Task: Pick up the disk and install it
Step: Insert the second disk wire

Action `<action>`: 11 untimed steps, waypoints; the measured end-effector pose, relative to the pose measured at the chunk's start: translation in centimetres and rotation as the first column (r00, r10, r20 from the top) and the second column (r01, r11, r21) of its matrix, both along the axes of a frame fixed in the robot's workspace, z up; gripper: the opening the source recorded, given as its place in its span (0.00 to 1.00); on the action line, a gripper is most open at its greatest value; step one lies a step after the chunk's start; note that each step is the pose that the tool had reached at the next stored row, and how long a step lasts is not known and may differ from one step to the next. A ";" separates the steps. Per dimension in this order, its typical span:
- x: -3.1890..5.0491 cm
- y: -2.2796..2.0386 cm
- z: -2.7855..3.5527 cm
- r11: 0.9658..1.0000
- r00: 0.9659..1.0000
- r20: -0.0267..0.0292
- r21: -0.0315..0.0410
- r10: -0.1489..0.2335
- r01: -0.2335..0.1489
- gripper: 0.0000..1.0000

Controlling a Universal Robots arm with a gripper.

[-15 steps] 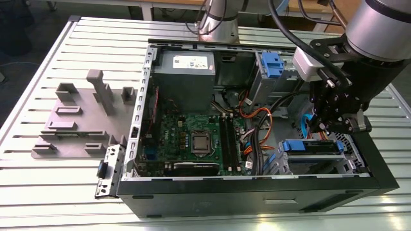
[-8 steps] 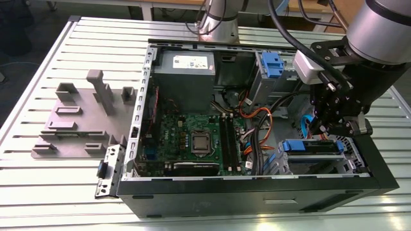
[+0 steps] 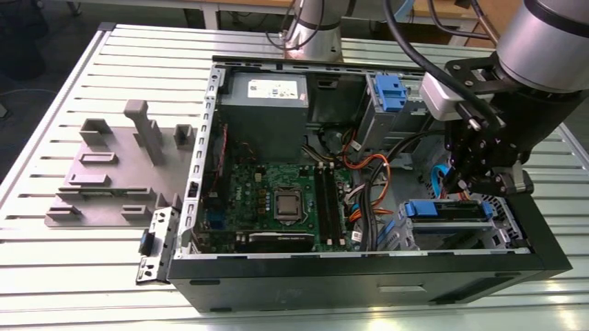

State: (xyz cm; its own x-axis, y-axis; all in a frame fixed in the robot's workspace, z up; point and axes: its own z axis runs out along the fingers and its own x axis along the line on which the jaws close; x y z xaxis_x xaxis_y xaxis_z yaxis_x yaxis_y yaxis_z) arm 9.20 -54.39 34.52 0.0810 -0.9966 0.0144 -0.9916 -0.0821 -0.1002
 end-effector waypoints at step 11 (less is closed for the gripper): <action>-0.05 -0.69 -0.23 0.998 1.000 0.001 0.057 -0.011 0.011 0.16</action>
State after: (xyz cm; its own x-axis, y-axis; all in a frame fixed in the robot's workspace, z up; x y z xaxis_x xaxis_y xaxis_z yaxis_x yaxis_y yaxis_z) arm 9.15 -55.08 34.29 0.0705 -0.9966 -0.0425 -0.9923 -0.0657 -0.1053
